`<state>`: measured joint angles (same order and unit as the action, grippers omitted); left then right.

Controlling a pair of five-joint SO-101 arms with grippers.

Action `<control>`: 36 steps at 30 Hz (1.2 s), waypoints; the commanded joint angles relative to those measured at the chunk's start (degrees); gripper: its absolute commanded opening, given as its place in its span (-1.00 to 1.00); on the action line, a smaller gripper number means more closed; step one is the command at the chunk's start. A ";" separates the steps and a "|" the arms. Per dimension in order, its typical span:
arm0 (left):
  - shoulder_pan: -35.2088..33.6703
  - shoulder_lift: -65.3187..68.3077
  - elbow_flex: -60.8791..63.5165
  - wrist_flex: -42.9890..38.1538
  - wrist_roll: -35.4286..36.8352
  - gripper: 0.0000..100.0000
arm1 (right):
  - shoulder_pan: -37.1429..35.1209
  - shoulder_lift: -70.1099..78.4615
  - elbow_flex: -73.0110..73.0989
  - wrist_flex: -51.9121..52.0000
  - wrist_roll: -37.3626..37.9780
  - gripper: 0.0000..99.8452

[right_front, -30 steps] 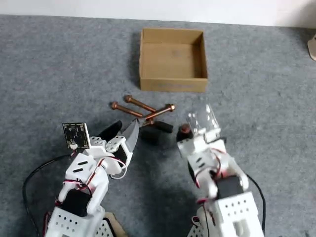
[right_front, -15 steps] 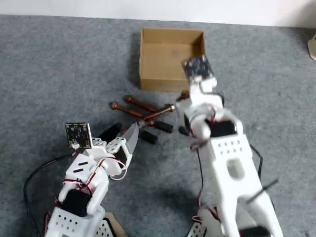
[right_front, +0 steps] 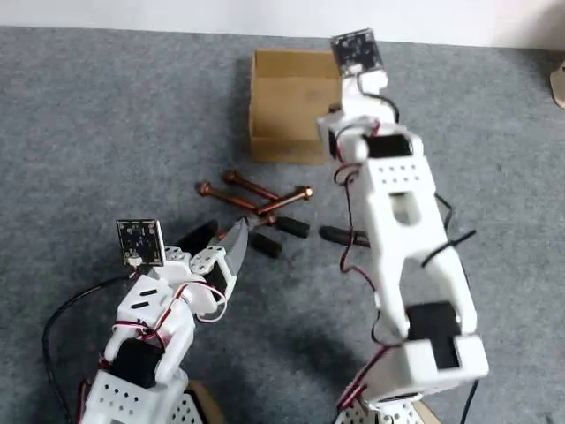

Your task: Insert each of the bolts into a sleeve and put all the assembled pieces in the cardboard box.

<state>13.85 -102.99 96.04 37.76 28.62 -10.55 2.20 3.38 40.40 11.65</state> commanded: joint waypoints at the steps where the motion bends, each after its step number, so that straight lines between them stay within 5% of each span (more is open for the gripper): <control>1: -0.75 -0.84 1.10 0.18 -0.70 -0.66 | 1.98 3.12 -9.36 -1.36 -0.70 -0.99; 30: -0.57 -0.84 1.10 0.18 -0.70 -0.66 | 6.64 43.47 -48.92 -0.57 -0.79 -0.99; 36: -0.57 -0.84 1.10 0.18 -0.70 -0.66 | 7.69 50.24 -58.42 3.12 -5.71 -0.99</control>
<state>13.85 -102.99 96.04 37.76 28.35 -4.40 52.66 -48.13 42.59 7.87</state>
